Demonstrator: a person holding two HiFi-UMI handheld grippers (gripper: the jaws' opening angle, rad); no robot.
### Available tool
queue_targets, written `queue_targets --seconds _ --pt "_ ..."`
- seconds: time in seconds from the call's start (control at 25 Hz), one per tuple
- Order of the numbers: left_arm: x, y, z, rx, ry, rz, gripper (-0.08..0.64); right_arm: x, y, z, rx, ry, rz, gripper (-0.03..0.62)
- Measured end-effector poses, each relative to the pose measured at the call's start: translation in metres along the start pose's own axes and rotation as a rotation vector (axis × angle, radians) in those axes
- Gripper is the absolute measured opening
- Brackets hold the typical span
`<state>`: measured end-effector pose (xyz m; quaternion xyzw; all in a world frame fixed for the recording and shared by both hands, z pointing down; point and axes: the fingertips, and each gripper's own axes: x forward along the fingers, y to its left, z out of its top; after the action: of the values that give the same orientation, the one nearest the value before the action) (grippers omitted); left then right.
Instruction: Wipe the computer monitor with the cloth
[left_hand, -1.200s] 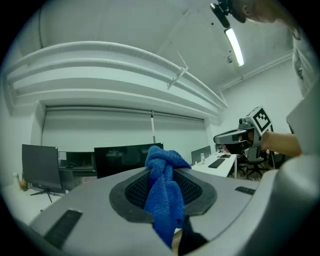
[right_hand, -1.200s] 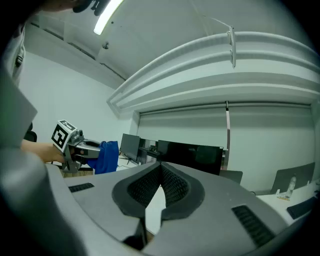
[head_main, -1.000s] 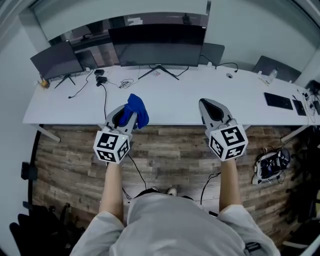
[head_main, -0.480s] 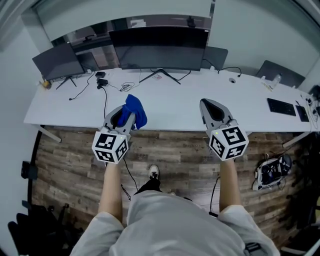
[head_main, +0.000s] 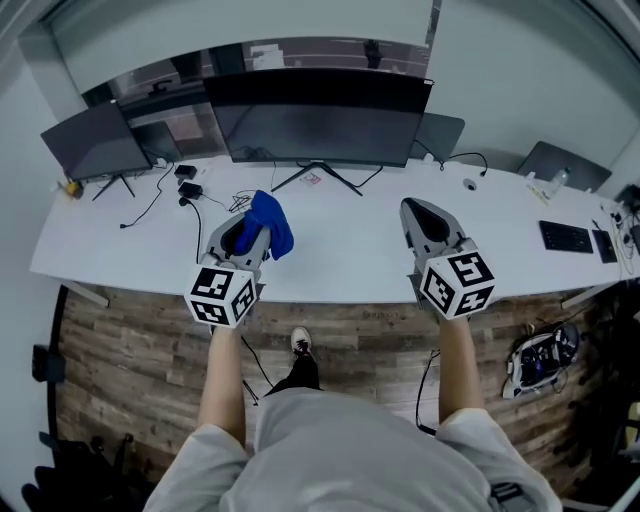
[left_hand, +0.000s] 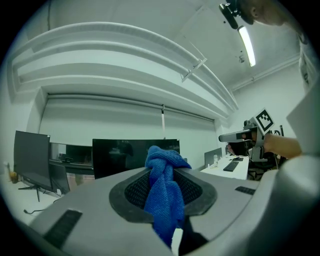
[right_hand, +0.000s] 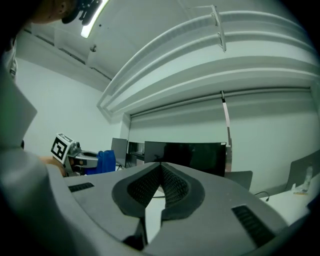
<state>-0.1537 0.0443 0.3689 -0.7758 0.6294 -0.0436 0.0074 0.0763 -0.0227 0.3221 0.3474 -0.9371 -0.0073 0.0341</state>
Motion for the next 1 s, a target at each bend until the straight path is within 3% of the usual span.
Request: queue_targets --seconds 0.12,0.56,0.76,1.0 --pt "0.042 0.039 0.005 -0.006 -0.002 -0.014 0.118 0.05 -0.017 0.008 0.061 -0.007 0.011 0.014" --pt "0.165 0.139 0.028 0.023 -0.022 -0.117 0.12 0.171 -0.069 0.029 0.078 -0.013 -0.109 0.014" --pt "0.211 0.138 0.048 0.082 -0.054 -0.208 0.12 0.178 -0.091 0.017 0.077 0.012 -0.182 0.014" --pt "0.27 0.099 0.096 0.17 -0.149 -0.313 0.12 0.164 -0.131 0.024 0.066 -0.029 -0.26 0.014"
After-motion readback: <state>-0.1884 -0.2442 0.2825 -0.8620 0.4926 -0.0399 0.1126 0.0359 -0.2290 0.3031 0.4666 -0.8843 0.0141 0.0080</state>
